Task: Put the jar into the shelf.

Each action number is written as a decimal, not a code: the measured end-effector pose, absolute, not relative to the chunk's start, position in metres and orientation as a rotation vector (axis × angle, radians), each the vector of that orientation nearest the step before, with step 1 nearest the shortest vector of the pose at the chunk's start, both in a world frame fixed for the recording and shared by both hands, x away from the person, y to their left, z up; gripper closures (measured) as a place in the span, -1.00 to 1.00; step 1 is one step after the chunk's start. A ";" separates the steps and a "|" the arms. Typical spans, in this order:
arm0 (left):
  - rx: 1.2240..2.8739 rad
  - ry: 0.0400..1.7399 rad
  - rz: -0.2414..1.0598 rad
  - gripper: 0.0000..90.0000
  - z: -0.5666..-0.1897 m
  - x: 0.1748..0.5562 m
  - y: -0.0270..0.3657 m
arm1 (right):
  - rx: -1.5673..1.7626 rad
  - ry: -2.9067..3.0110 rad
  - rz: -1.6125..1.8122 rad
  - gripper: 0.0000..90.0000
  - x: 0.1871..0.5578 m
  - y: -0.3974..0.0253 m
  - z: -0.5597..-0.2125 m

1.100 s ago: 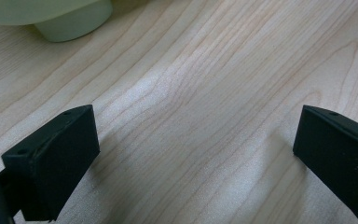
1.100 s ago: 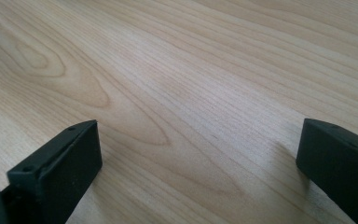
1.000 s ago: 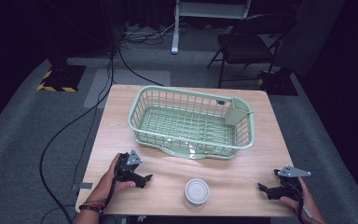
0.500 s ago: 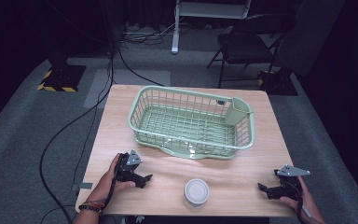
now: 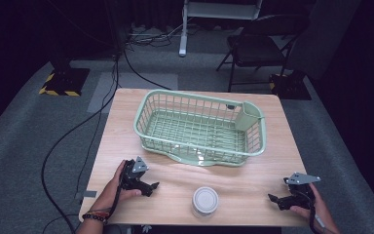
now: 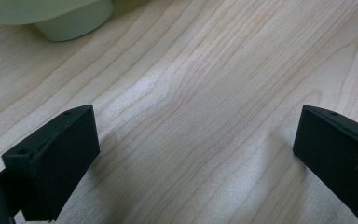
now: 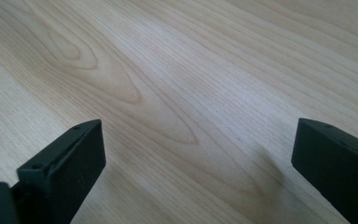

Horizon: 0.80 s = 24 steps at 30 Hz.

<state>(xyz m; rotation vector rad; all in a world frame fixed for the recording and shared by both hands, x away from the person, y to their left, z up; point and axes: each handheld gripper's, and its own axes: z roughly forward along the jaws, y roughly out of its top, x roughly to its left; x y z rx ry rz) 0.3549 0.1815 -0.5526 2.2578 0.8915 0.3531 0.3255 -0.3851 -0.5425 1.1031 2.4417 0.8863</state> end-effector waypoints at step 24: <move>2.258 0.891 0.353 -1.00 -0.553 0.355 0.181 | 0.954 2.505 0.898 -0.92 0.318 -0.353 -0.527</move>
